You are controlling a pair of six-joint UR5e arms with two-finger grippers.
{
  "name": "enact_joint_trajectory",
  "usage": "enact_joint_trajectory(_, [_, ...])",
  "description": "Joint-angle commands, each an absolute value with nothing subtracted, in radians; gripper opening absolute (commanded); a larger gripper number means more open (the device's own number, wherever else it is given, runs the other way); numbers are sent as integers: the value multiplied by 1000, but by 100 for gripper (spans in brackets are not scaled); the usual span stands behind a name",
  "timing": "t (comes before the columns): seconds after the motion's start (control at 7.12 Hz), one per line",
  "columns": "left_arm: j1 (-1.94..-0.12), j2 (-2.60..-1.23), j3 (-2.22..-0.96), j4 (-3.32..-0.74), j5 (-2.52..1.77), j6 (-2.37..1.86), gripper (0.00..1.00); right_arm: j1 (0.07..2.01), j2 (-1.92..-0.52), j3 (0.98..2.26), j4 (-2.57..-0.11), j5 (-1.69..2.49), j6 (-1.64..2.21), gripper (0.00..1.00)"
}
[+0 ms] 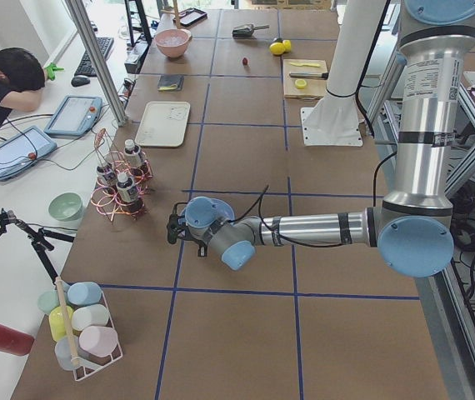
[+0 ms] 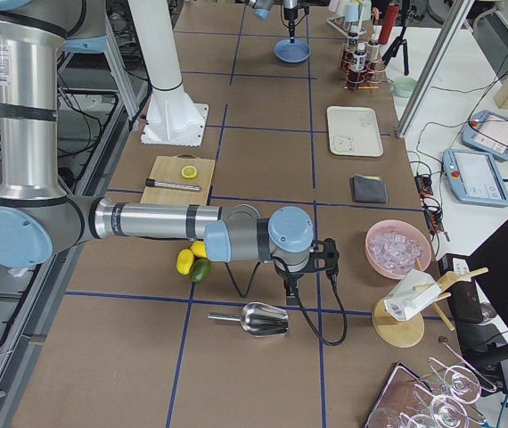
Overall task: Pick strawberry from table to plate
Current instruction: 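Lift the light-blue plate with the left gripper and carry it toward table center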
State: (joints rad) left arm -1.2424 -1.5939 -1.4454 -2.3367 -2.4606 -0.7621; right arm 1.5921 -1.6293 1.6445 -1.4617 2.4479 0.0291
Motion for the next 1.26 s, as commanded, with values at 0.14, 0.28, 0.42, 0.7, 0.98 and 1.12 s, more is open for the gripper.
enact_joint_trajectory(0.14, [-1221, -1697, -1563, -2263, -2491, -1009, 0, 1577, -1589, 1685, -1463, 2447, 28, 100])
enact_joint_trajectory(0.28, [-1100, -1748, -1615, -2263, -2478, -1181, 0, 1563, -1591, 1695, -1460, 2459, 29, 100])
enact_joint_trajectory(0.42, [-1022, -1822, -1630, -2263, -2432, -1322, 0, 1552, -1589, 1698, -1459, 2460, 41, 100])
enact_joint_trajectory(0.7, [-788, -1987, -1626, -2263, -2251, -1617, 0, 1482, -1583, 1735, -1456, 2457, 186, 100])
enact_joint_trajectory(0.98, [-611, -2061, -1621, -2261, -1994, -1736, 0, 1375, -1582, 1805, -1407, 2456, 418, 100])
enact_joint_trajectory(1.12, [-550, -2078, -1618, -2257, -1891, -1740, 0, 1336, -1583, 1810, -1343, 2453, 519, 100])
